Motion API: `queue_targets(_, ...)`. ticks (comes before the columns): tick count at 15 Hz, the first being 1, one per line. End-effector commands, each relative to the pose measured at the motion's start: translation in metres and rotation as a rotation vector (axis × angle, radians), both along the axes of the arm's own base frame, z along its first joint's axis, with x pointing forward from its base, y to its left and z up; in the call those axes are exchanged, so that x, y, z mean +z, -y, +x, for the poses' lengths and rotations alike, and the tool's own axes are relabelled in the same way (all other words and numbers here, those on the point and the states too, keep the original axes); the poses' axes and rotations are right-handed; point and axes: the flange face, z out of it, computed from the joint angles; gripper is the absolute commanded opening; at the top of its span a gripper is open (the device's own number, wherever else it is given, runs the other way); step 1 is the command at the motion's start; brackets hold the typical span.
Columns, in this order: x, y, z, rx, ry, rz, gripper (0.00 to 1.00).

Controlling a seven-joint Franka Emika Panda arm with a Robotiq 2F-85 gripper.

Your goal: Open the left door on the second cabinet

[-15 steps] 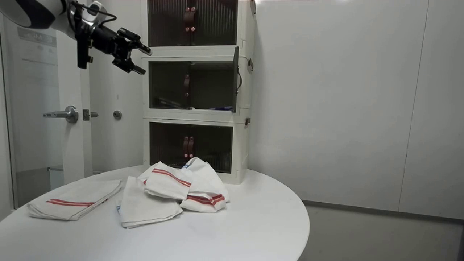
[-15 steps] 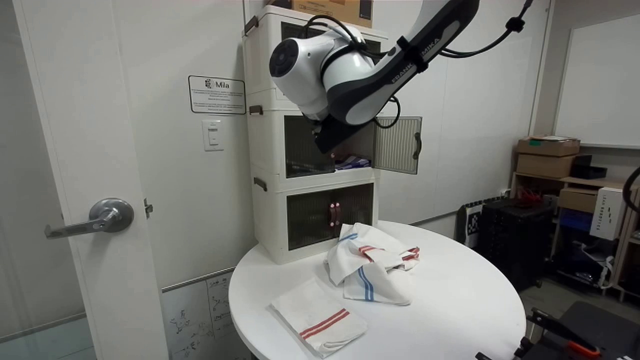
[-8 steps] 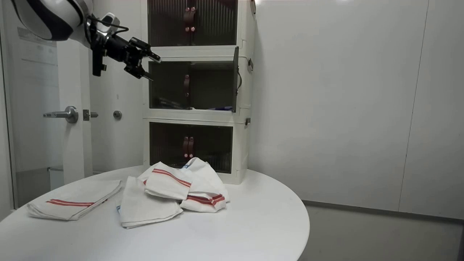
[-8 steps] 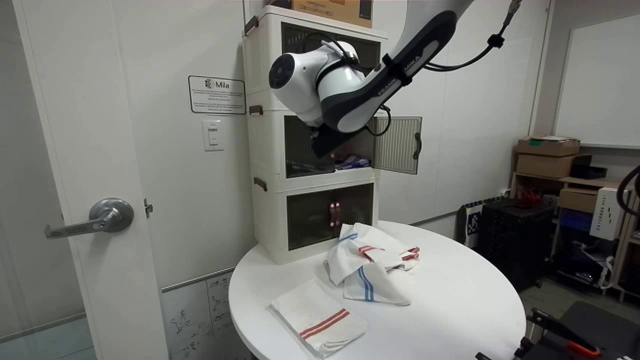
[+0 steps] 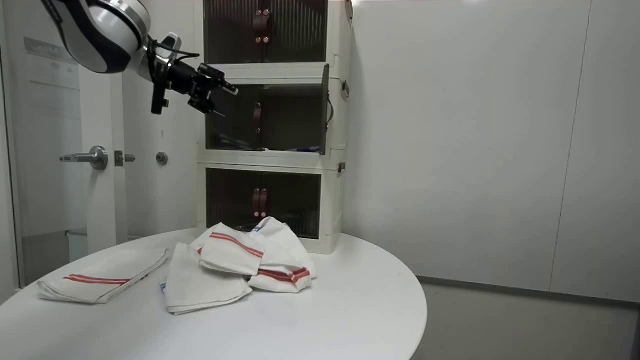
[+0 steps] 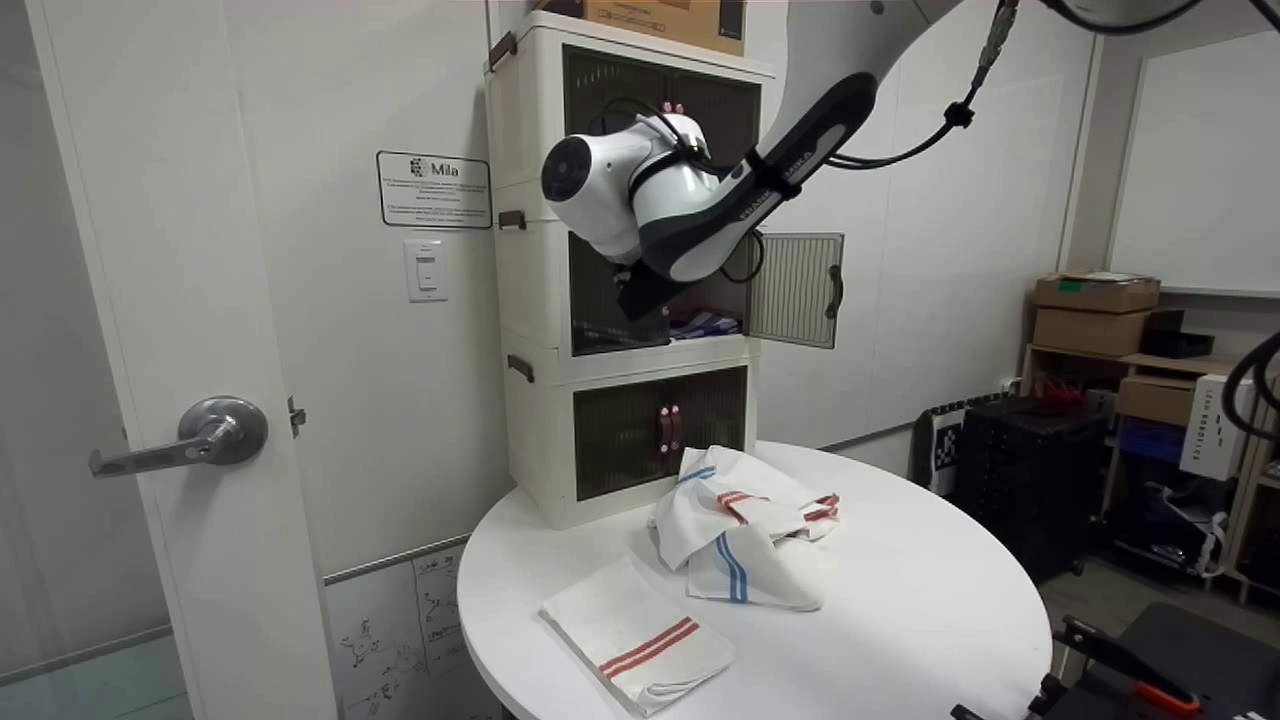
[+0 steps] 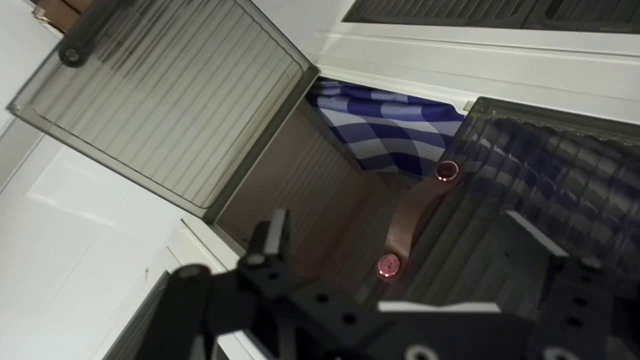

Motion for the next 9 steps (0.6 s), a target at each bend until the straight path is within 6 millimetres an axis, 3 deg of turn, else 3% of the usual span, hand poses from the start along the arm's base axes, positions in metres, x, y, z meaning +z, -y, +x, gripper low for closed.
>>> queue_targets(1, -0.002, 0.004, 0.027, 0.035, 0.024, -0.008, 1.0)
queue_targets(9, -0.011, 0.024, 0.056, -0.006, 0.038, -0.016, 1.0)
